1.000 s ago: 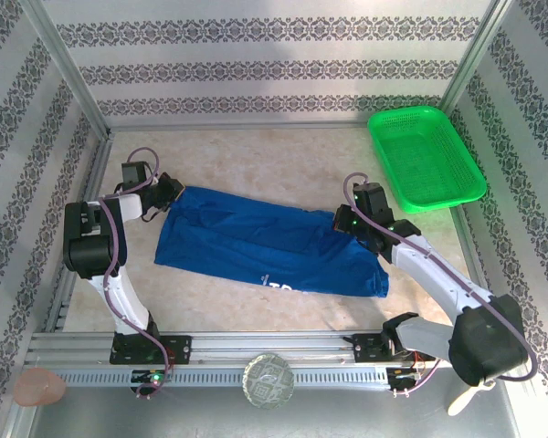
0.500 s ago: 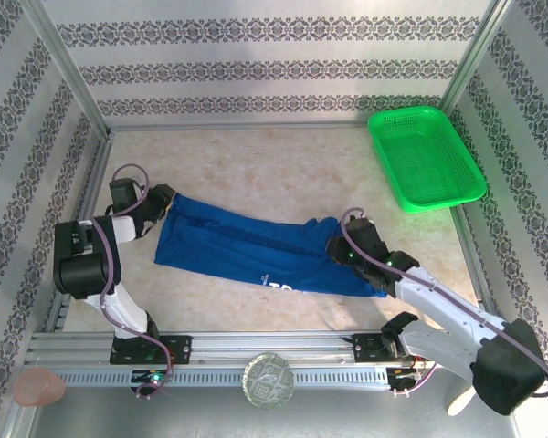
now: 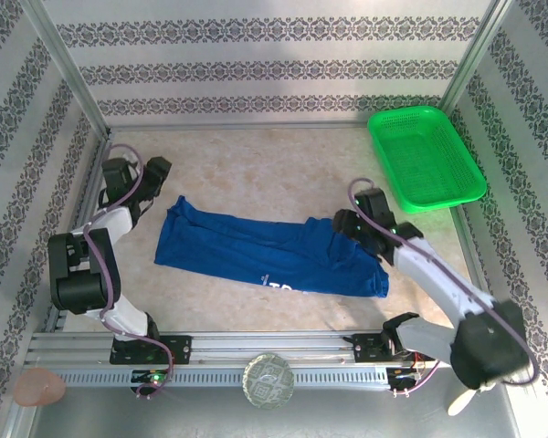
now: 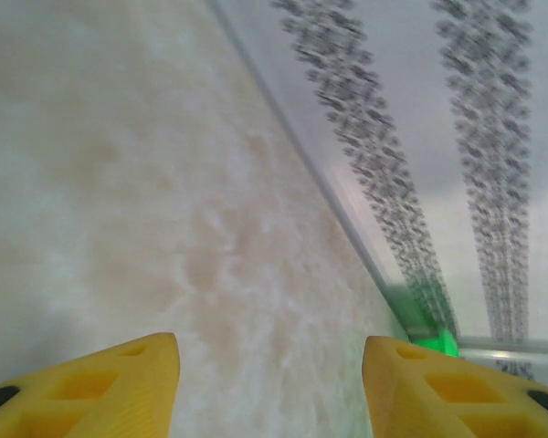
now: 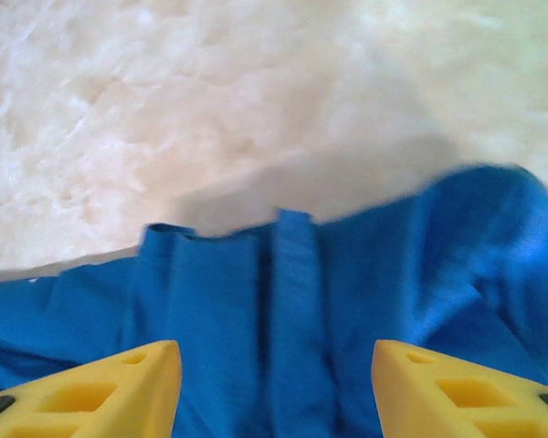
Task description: Fold the inside-out t-shirt
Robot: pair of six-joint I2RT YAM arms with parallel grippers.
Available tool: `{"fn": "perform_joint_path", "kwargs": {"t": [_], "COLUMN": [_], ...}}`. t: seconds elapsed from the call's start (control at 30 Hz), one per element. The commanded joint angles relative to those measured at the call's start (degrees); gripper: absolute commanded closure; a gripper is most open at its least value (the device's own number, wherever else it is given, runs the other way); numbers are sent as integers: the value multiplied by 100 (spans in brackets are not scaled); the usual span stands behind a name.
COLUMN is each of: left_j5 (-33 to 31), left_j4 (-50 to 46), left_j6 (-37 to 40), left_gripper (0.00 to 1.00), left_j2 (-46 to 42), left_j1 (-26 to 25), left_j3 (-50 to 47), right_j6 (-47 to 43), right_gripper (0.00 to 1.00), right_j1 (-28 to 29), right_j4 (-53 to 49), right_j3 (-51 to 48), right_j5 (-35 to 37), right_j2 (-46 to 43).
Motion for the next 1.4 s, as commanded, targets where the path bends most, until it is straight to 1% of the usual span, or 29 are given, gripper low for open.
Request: {"fn": "perform_joint_path", "kwargs": {"t": [0.0, 0.07, 0.17, 0.3, 0.37, 0.4, 0.43, 0.5, 0.53, 0.57, 0.6, 0.77, 0.87, 0.97, 1.03, 1.1, 1.13, 1.17, 1.2, 1.23, 1.27, 1.3, 1.33, 1.37], "left_j5": [-64, -151, -133, -130, -116, -93, -81, -80, -74, -68, -73, -99, -101, -89, -103, -116, -116, -99, -104, -97, -101, -120, -133, -161], "left_j4": [-1746, -2124, -2120, -2030, -2014, -1992, -1978, -1969, -1958, -1960, -1972, -1973, -1921, -1874, -1872, -1854, -1854, -1861, -1871, -1895, -1965, -2041, -2143, -2277], "left_j6": [873, 1016, 946, 874, 852, 831, 818, 799, 794, 798, 808, 834, 800, 775, 789, 785, 777, 790, 800, 820, 864, 930, 988, 1062], "left_gripper": [45, 44, 44, 44, 44, 44, 44, 44, 44, 44, 44, 44, 44, 44, 44, 44, 44, 44, 44, 44, 44, 44, 44, 44], "left_j2": [-183, -164, -174, -209, -217, -210, -209, -195, -197, -210, -211, -295, -328, -350, -353, -347, -343, -327, -324, -324, -317, -303, -288, -265], "left_j1": [-401, -574, -720, -779, -788, -786, -797, -797, -797, -794, -797, -791, -797, -797, -797, -797, -795, -796, -797, -790, -792, -797, -797, -795], "left_j3": [547, 693, 618, 477, 443, 438, 433, 425, 428, 431, 421, 368, 307, 267, 257, 266, 283, 310, 334, 372, 436, 514, 589, 685], "right_j6": [-888, -1019, -1063, -967, -959, -962, -956, -952, -961, -976, -984, -959, -808, -496, -127, 432, 695, 1005, 1284, 1462, 1574, 1617, 1563, 1437], "right_gripper": [37, 34, 31, 29, 31, 36, 43, 69, 79, 94, 100, 100, 100, 100, 100, 100, 95, 76, 61, 54, 49, 46, 43, 43], "right_j1": [-21, -20, -3, 47, 75, 88, 89, 82, 82, 85, 86, 113, 265, 676, 1089, 1625, 1885, 2193, 2473, 2634, 2706, 2675, 2526, 2218], "right_j4": [14, -17, -241, -386, -280, -200, -155, -91, -80, -86, -95, -259, -398, -480, -497, -501, -501, -545, -654, -784, -954, -1140, -1269, -1317], "right_j3": [704, 1020, 1431, 1470, 1366, 1310, 1284, 1241, 1230, 1220, 1188, 1015, 831, 498, 135, -350, -581, -832, -1037, -1157, -1225, -1221, -1158, -1092], "right_j5": [-624, -588, -269, -30, -85, -171, -242, -422, -481, -523, -541, -631, -625, -481, -325, -139, -91, -10, 128, 259, 413, 612, 730, 690], "right_j2": [800, 1264, 1913, 2330, 2428, 2456, 2467, 2447, 2398, 2319, 2195, 1364, 833, 289, -85, -477, -657, -869, -1092, -1356, -1670, -1973, -2175, -2306]}}
